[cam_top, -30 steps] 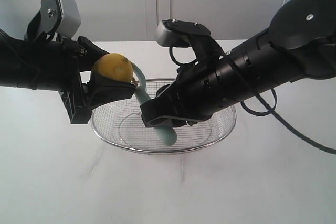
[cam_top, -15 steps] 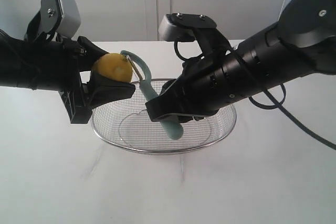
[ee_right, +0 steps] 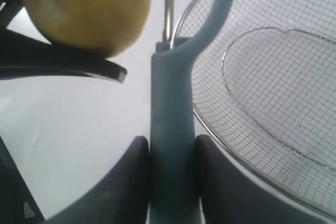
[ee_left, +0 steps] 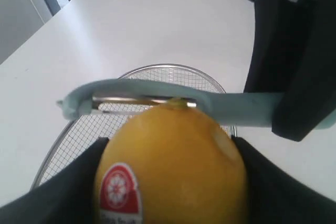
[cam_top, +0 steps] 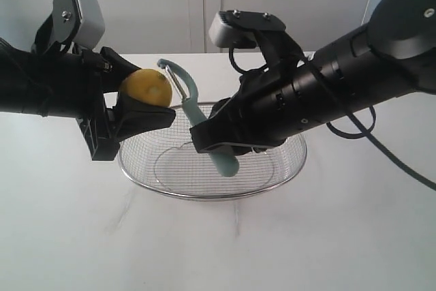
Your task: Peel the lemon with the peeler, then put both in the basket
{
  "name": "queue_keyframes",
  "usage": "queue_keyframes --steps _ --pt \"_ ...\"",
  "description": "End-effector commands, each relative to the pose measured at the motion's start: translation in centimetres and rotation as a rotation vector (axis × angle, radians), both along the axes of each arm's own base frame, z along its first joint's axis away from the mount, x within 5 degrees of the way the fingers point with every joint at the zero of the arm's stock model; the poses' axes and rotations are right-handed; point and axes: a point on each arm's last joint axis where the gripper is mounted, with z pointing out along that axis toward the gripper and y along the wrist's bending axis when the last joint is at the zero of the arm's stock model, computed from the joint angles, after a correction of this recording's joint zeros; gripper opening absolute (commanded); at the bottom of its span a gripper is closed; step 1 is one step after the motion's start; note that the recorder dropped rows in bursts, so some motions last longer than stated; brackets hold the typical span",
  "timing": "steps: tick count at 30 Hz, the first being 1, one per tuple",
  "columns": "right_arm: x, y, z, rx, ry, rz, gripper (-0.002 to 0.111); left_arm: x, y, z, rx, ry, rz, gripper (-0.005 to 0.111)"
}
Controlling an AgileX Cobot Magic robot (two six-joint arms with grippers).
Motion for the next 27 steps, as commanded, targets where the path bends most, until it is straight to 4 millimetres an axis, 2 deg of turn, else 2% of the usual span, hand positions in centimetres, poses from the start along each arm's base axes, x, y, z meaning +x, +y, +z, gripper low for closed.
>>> queue_keyframes --steps 1,6,9,11,14,17,21,27 --pt "-0.3 -0.4 1.5 0.039 -0.047 -0.02 0.0 -0.3 -0.1 0.4 -0.033 0.008 -0.001 0.0" --pt "-0.9 -0.8 2.7 0.06 -0.078 -0.018 0.0 -0.3 -0.1 0.4 -0.033 0.008 -0.001 0.0" --pt "-1.8 -1.4 4.4 0.091 -0.148 -0.022 0.0 -0.3 -0.1 0.4 -0.033 0.008 -0.001 0.0" --pt "-2.9 -2.5 6.5 0.124 -0.261 -0.034 0.0 -0.3 -0.1 0.4 -0.033 0.008 -0.001 0.0" --pt "-5.6 -5.4 11.2 0.185 -0.548 -0.108 0.0 -0.3 -0.1 0.4 -0.033 0.008 -0.001 0.0" --pt "-7.3 -7.0 13.0 0.216 -0.68 -0.145 0.0 -0.3 -0.1 0.4 -0.033 0.008 -0.001 0.0" --pt "-8.1 -7.7 12.9 0.185 -0.717 -0.133 0.0 -0.3 -0.1 0.4 -0.033 0.008 -0.001 0.0" --pt "-7.1 -7.6 10.7 0.104 -0.678 -0.154 0.0 -0.3 -0.1 0.4 -0.034 0.009 -0.005 0.0"
